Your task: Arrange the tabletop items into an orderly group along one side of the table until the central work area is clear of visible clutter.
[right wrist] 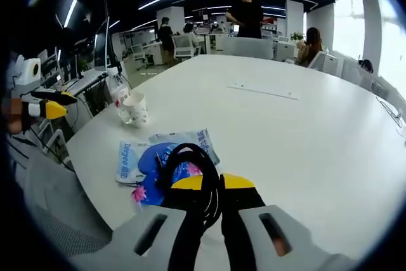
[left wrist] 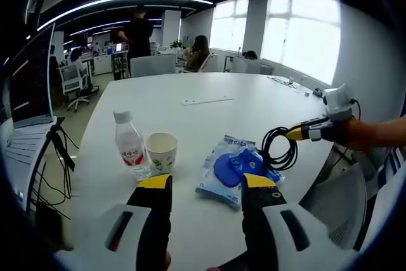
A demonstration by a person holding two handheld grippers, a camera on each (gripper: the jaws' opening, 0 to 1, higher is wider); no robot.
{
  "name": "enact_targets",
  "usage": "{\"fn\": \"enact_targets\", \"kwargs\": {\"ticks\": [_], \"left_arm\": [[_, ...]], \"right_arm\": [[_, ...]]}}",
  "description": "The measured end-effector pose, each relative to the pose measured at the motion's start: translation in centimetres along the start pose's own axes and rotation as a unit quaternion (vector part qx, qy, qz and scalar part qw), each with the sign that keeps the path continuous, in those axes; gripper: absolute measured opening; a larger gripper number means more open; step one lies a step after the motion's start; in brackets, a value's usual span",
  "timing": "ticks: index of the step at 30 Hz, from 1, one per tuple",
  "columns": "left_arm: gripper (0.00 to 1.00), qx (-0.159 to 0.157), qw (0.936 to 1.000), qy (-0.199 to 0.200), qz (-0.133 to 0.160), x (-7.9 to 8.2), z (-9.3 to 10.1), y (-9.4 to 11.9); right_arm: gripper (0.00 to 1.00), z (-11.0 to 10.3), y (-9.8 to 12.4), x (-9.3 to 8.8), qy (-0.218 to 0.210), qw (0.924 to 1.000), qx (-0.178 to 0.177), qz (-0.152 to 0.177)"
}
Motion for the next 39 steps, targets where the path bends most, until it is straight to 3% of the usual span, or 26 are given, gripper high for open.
{"fn": "enact_targets", "kwargs": {"ticks": [9,18,39], "left_arm": [[0.43,0.002,1.0000,0.003,0.001,0.0,-0.4,0.1],[0.43,-0.001,1.0000,0.003,0.002,0.2,-0.4,-0.2],[0.43,-0.007,1.0000,-0.002,0.000,0.4,0.1,-0.6]], "right_arm": [[0.06,0.1,0.4,0.6,0.003,1.0000,-0.003,0.006],[0.06,1.7,1.2,0.9,-0.011,0.9997,-0.018,0.013],[0.06,4.3,2.3,-1.4,-0.030,0.9984,-0.046,-0.008]]}}
Point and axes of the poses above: the point that each gripper's makers call its tool centre point, and the gripper's own axes: y roughly backward along the fingers, z roughly to its right, x roughly out of its top, the point moved 1 cm from there along y, roughly backward along the fingers, and after that the axes turned 5 degrees about -z, right-handed, at the moved point
